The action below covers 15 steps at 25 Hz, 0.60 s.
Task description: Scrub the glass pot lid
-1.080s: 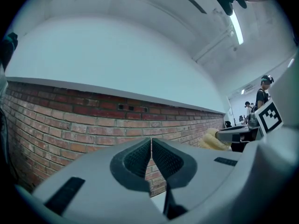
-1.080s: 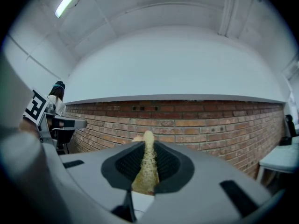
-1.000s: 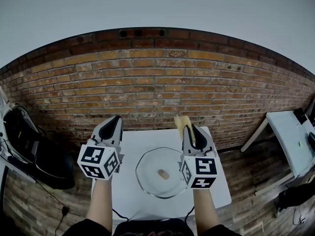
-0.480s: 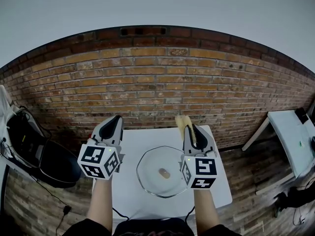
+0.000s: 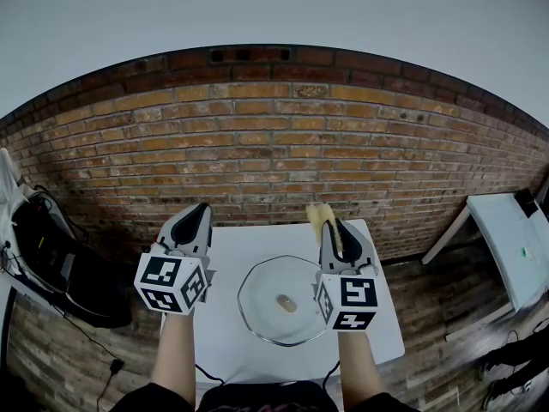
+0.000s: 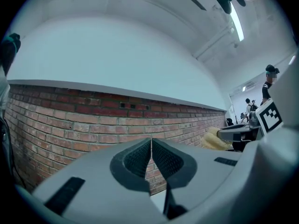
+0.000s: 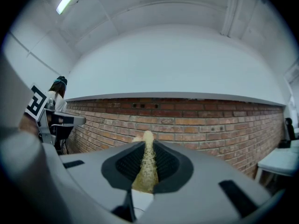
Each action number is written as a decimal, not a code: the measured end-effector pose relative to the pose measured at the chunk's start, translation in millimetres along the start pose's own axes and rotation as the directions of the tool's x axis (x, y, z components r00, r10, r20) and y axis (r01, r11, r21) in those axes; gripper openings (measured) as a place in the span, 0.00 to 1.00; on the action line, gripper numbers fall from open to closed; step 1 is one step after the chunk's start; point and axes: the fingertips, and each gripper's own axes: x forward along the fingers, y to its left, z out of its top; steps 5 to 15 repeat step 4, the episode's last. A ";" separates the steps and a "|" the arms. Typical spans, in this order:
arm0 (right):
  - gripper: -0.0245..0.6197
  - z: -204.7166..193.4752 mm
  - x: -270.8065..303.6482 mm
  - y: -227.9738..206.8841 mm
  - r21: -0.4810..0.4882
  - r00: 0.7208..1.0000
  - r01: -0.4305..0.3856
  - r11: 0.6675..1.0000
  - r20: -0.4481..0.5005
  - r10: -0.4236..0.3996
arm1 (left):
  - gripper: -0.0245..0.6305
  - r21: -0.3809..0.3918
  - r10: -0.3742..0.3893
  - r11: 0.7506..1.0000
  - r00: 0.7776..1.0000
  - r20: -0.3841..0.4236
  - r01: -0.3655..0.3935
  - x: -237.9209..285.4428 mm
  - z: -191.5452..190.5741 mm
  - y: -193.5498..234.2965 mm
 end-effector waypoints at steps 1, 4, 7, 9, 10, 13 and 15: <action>0.13 -0.3 0.3 0.1 0.000 1.000 0.000 1.000 0.000 0.000 | 0.07 -0.001 -0.002 1.000 1.000 0.001 0.002 0.0 -0.2 -0.4; 0.13 -0.7 0.7 -0.3 0.001 1.000 0.002 1.000 0.000 -0.002 | 0.07 -0.002 -0.010 1.000 1.000 0.010 0.010 -0.5 1.4 -1.2; 0.13 -0.7 0.7 -0.3 0.001 1.000 0.002 1.000 0.000 -0.002 | 0.07 -0.002 -0.010 1.000 1.000 0.010 0.010 -0.5 1.4 -1.2; 0.13 -0.7 0.7 -0.3 0.001 1.000 0.002 1.000 0.000 -0.002 | 0.07 -0.002 -0.010 1.000 1.000 0.010 0.010 -0.5 1.4 -1.2; 0.13 -0.7 0.7 -0.3 0.001 1.000 0.002 1.000 0.000 -0.002 | 0.07 -0.002 -0.010 1.000 1.000 0.010 0.010 -0.5 1.4 -1.2; 0.13 -0.7 0.7 -0.3 0.001 1.000 0.002 1.000 0.000 -0.002 | 0.07 -0.002 -0.010 1.000 1.000 0.010 0.010 -0.5 1.4 -1.2; 0.13 -0.7 0.7 -0.3 0.001 1.000 0.002 1.000 0.000 -0.002 | 0.07 -0.002 -0.010 1.000 1.000 0.010 0.010 -0.5 1.4 -1.2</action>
